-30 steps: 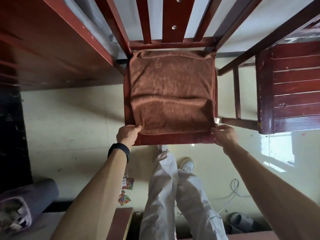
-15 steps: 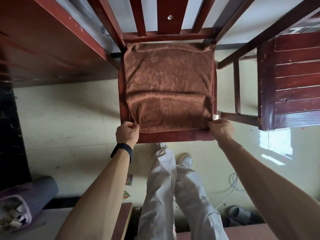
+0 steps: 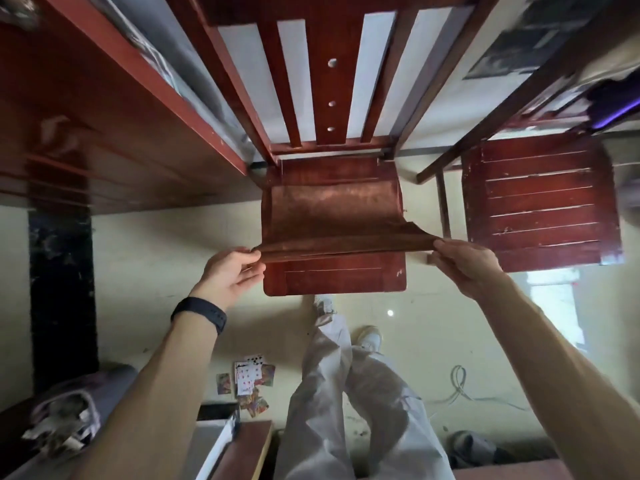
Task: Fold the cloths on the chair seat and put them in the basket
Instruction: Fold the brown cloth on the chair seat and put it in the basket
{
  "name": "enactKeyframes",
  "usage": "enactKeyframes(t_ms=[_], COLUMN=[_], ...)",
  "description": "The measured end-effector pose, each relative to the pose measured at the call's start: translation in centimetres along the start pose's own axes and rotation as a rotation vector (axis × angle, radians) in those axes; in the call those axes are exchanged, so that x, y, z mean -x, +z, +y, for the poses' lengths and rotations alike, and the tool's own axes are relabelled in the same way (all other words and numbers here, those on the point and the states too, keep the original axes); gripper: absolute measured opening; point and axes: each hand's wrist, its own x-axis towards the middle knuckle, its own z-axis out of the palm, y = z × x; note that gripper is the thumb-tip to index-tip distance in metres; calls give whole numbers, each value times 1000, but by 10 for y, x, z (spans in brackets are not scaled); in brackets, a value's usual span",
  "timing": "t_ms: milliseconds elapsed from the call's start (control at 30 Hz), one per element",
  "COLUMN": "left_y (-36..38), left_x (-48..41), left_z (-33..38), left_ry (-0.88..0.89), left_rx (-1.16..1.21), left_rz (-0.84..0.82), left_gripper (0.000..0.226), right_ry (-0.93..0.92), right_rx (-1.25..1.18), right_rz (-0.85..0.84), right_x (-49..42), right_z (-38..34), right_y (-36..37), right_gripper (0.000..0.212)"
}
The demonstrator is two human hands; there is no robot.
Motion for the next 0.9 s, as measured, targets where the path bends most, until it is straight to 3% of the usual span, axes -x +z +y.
enactKeyframes(t_ms=[200,267,433,567,633,667,767,900], left_y=[-8,-4,9,0,-8,-10,-12,-7], left_x=[94,112,144,154,146,142,130,116], left_z=[56,63,64,63,60,59,61,86], left_ry=[106,117,252,298,437,547,872,1157], left_rx=[32,-121,-540,-835,-1112,-1238,-1319,-1440], left_rz=[-87,-84,-40,-142,-150,-79,154,325], left_gripper=[20,17,32,14,19,16,16,19], right_ry=[-89,-90,-188,-322,-501,-664,-1148,-1288], right_rx=[-32,32,197,457,758,926,1188,1249], right_rz=[-129,-109,-66,-110,-82,-40,81,173], right_x=[84,101,116,131,135,134,122,102], right_z=[-52,-54,-54,-55,-55,-53,-53,-86], right_y=[-25,-29,-40,-43,-39,-37,-28,-6], right_gripper=[21,15,15,27,33,28,11,10])
